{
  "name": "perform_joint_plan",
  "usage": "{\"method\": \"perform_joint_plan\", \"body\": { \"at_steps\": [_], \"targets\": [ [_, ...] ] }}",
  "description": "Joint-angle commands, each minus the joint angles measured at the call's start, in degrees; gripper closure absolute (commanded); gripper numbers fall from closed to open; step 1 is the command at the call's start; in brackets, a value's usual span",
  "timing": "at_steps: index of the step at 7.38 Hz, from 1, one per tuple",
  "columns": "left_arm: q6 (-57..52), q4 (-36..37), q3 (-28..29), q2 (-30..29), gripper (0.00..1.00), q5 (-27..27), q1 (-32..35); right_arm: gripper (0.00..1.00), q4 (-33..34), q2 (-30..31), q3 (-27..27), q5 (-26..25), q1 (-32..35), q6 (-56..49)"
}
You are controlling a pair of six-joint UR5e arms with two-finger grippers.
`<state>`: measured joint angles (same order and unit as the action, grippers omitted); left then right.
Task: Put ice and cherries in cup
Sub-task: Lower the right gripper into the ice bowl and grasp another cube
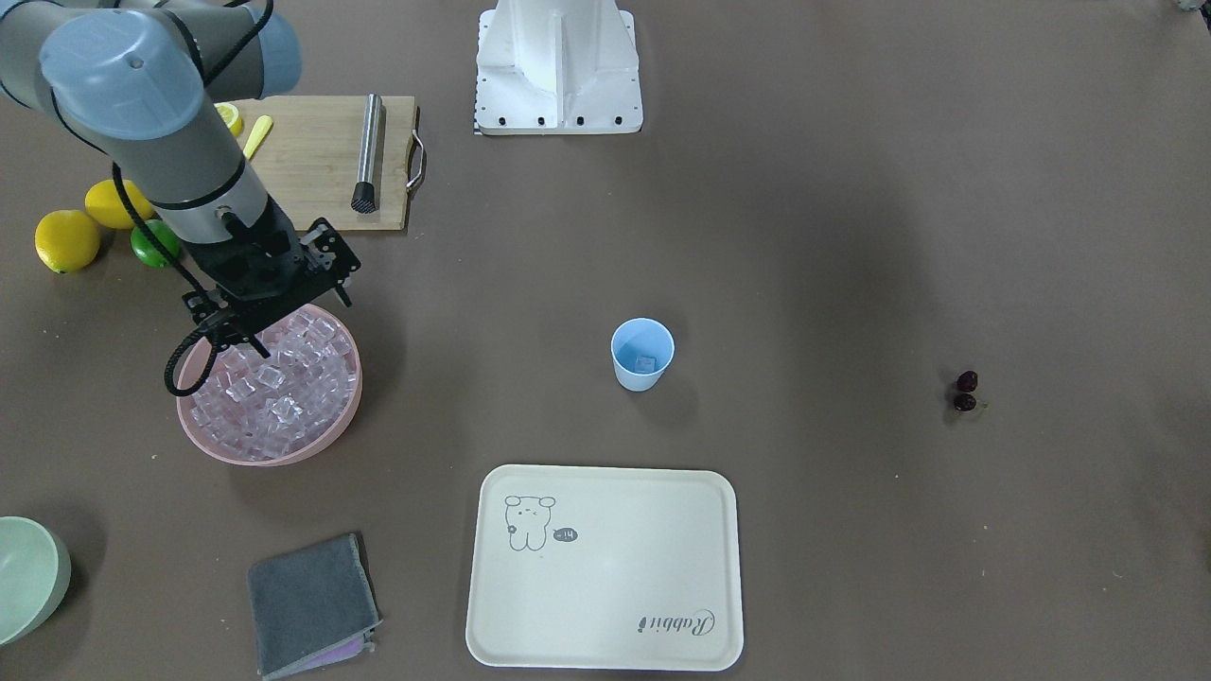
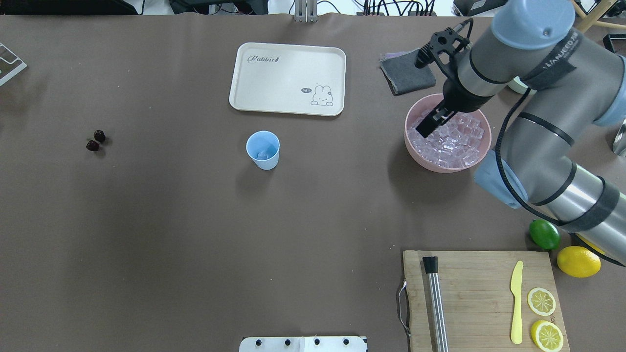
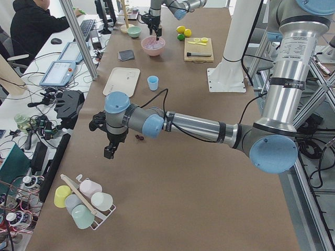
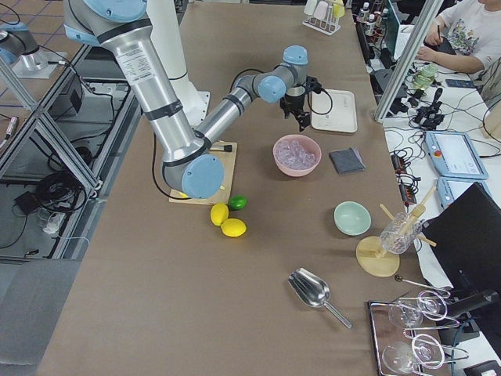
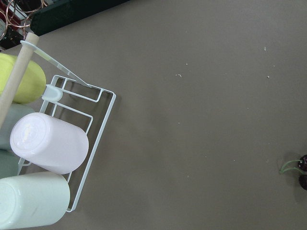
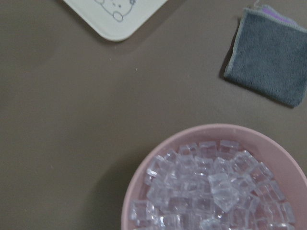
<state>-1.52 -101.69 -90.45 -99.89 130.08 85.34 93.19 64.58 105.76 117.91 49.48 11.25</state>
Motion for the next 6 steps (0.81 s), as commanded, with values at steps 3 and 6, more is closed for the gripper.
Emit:
{"method": "perform_joint_plan", "body": {
  "at_steps": [3,6],
  "targets": [
    [0.02,-0.44,0.28,-0.22,0.02,0.0,0.0,0.22,-0.47,1.43,-5.47,-3.47,0.53,-8.97],
    [0.02,-0.44,0.1,-0.3,0.02,0.0,0.0,0.42,-0.47,1.52,-6.44,-3.21,0.71,-8.09]
  ]
}}
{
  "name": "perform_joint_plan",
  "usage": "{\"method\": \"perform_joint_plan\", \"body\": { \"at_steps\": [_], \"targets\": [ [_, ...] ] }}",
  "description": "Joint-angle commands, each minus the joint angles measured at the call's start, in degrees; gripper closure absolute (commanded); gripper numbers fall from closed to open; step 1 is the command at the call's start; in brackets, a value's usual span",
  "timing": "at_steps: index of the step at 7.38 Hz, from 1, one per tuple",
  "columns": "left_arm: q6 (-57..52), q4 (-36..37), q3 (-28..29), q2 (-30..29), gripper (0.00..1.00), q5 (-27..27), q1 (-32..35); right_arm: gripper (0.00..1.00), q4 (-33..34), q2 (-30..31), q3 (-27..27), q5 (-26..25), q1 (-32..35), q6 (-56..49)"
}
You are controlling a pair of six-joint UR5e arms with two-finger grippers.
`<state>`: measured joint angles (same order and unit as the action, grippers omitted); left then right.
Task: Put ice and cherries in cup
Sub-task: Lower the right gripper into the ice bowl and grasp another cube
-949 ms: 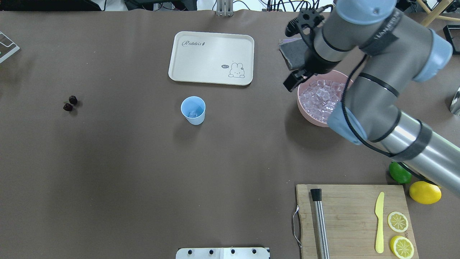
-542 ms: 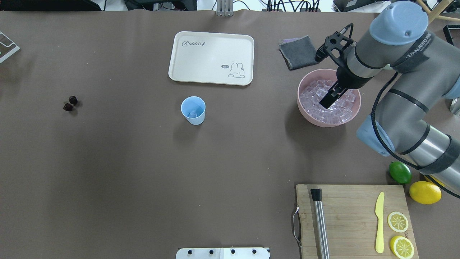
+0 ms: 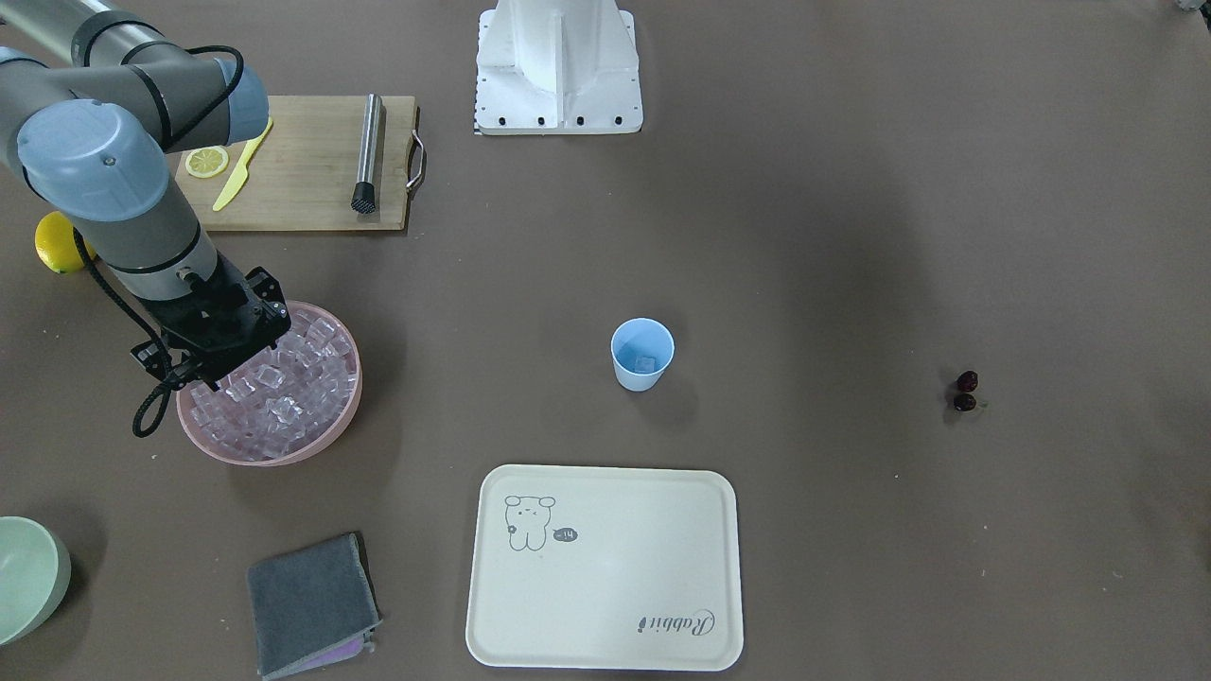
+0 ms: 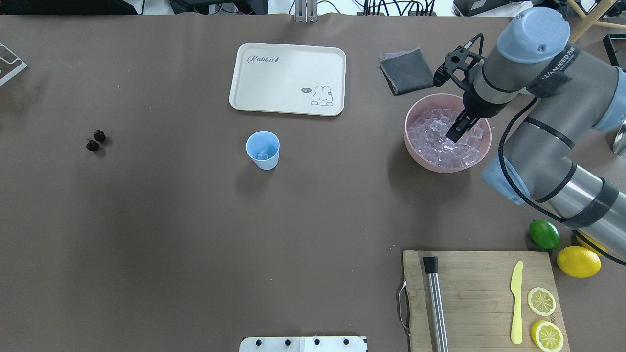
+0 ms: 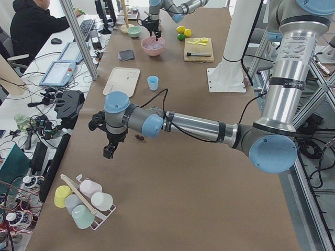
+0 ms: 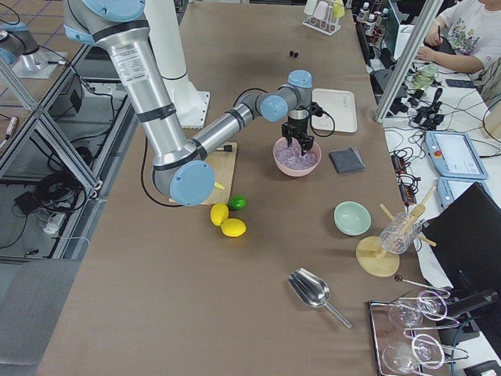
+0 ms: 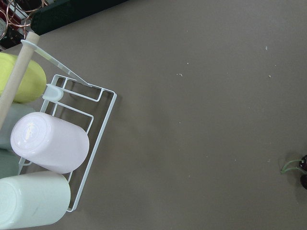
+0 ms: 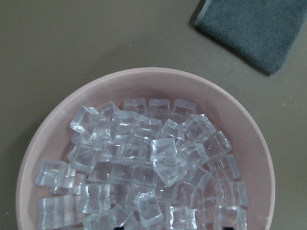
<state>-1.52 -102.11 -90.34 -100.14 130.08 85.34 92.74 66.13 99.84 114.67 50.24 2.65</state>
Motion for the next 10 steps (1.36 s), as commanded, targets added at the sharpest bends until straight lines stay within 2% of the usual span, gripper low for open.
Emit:
{"method": "perform_joint_plan", "body": {
  "at_steps": [1,3,9,10],
  "targets": [
    [0.02,-0.02,-0.09,-0.15,0.02,0.0,0.0,0.42,-1.84,-0.21,-1.65,0.29,-0.75,3.65],
    [0.02,-0.02,-0.18,-0.15,0.02,0.0,0.09,0.41,-8.86,-0.12,-6.39,0.21,-1.9,4.03],
    [-0.06,-0.02,0.78,-0.06,0.02,-0.09,0.0,0.41,-9.06,1.02,-5.88,-0.14,-3.75,6.67],
    [-0.06,-0.02,1.04,-0.06,0.02,0.0,0.0,0.57,-9.06,0.93,-6.14,-0.32,-3.75,6.67]
  ]
}}
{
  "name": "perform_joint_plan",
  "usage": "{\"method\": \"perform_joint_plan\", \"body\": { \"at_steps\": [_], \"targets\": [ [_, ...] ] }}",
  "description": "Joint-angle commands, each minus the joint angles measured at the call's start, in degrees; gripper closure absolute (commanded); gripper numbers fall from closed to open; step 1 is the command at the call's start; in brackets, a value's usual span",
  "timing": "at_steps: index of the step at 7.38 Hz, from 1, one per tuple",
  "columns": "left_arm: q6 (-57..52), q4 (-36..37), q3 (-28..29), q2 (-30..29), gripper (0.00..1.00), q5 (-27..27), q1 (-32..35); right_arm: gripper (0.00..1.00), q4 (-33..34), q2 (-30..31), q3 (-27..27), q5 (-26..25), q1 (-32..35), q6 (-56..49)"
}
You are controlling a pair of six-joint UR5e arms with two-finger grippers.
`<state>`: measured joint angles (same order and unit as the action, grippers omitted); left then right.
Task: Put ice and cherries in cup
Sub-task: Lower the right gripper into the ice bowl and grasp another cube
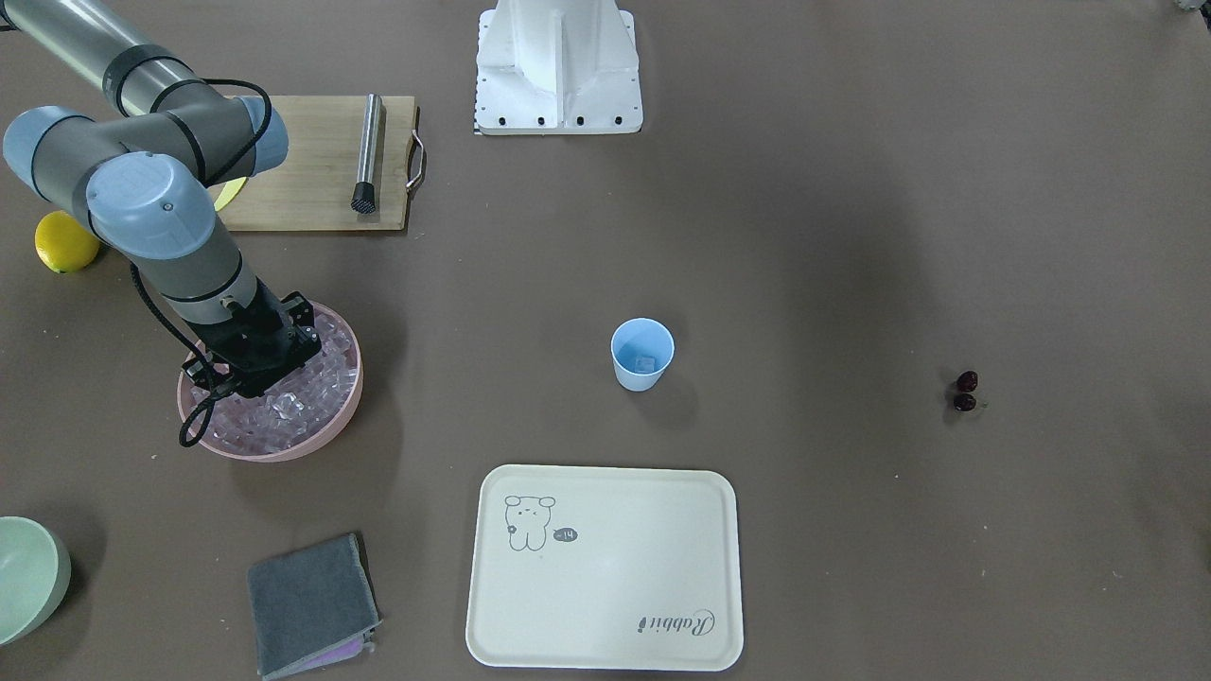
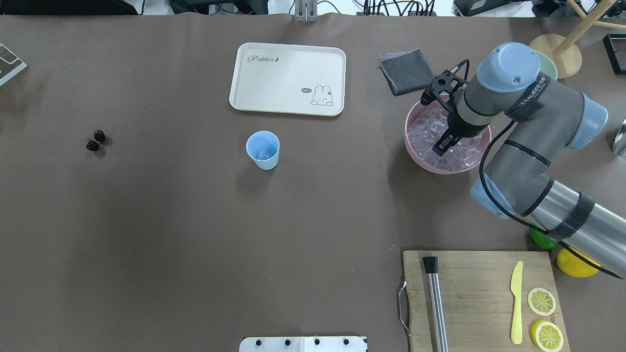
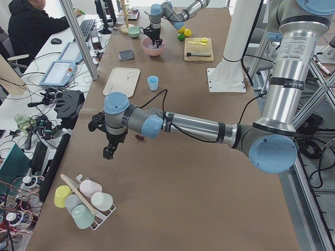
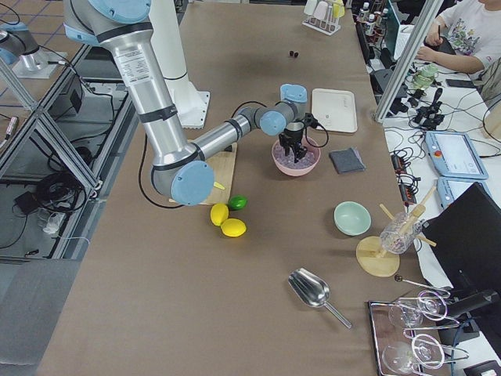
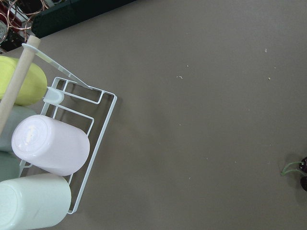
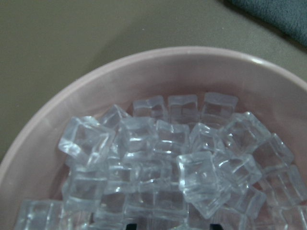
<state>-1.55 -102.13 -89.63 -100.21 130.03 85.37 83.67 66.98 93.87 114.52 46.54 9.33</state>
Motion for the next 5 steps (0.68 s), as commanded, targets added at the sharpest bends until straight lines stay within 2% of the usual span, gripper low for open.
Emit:
{"method": "perform_joint_plan", "body": {
  "at_steps": [1,4,5],
  "targets": [
    [-0.04,0.0,0.42,0.01,0.02,0.05,-0.03,0.77,0.0,-0.1,0.08,-0.26,-0.04,0.08],
    [0.05,0.0,0.51,0.01,0.02,0.05,0.06,1.0,0.09,-0.53,0.34,-0.09,0.22,0.16],
    [0.05,0.0,0.51,0.01,0.02,0.05,-0.03,1.0,2.0,-0.71,3.13,0.43,1.7,0.17]
  ]
}}
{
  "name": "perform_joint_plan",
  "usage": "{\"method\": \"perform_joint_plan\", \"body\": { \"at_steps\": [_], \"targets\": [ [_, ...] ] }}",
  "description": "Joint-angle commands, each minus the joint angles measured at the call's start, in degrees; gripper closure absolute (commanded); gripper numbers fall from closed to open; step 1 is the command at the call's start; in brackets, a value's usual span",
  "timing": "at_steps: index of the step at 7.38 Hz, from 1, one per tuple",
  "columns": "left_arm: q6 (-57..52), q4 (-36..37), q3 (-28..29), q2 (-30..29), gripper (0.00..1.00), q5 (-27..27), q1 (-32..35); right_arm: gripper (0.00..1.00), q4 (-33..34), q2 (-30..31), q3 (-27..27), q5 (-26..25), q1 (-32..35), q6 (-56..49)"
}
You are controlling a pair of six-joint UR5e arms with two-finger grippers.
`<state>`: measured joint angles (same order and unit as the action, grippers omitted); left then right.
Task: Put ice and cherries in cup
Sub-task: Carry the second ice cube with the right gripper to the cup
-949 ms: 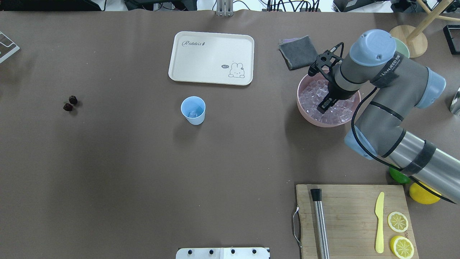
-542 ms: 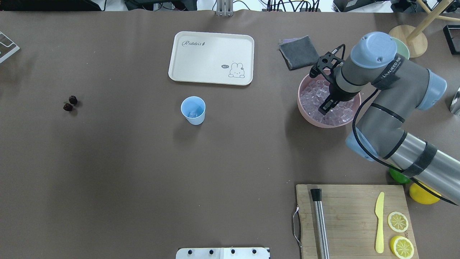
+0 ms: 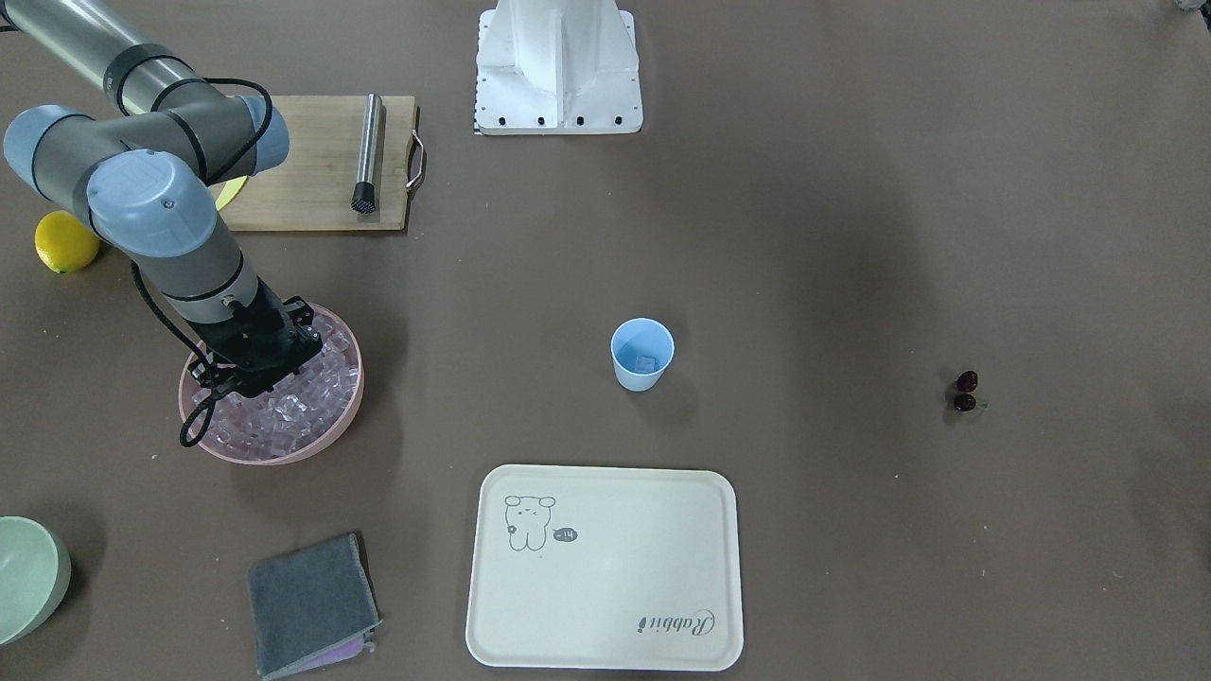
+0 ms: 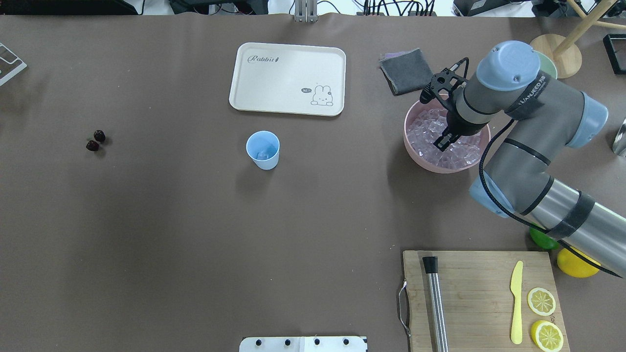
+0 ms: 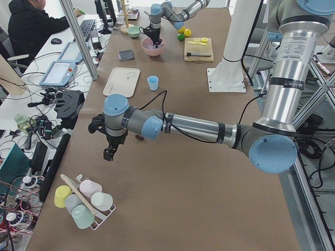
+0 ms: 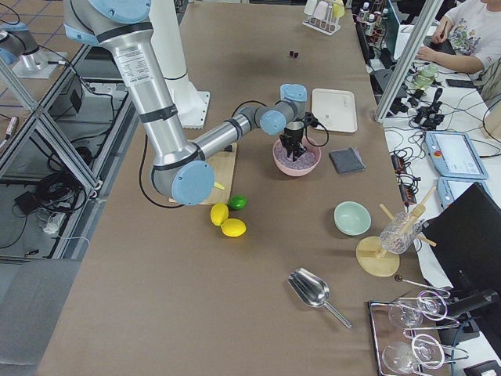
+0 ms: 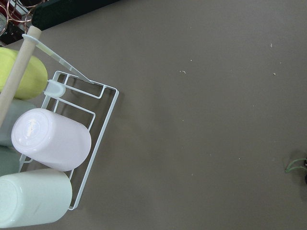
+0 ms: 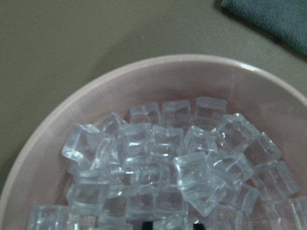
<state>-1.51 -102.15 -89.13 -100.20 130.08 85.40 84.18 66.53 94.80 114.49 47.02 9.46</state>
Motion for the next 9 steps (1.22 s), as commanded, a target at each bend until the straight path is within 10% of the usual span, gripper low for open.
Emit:
{"method": "perform_joint_plan", "body": {
  "at_steps": [1,5,9],
  "targets": [
    [0.01,0.02,0.01,-0.09,0.02,0.0,-0.06,1.0,6.56,-1.83,5.19,2.47,1.84,1.43],
    [0.01,0.02,-0.17,0.0,0.02,0.0,-0.06,1.0,12.06,-38.42,-18.79,0.74,-6.57,36.53],
    [0.01,-0.07,-0.35,0.0,0.02,0.09,-0.06,1.0,0.29,-41.4,-28.53,-11.38,-15.01,44.86]
  ]
}}
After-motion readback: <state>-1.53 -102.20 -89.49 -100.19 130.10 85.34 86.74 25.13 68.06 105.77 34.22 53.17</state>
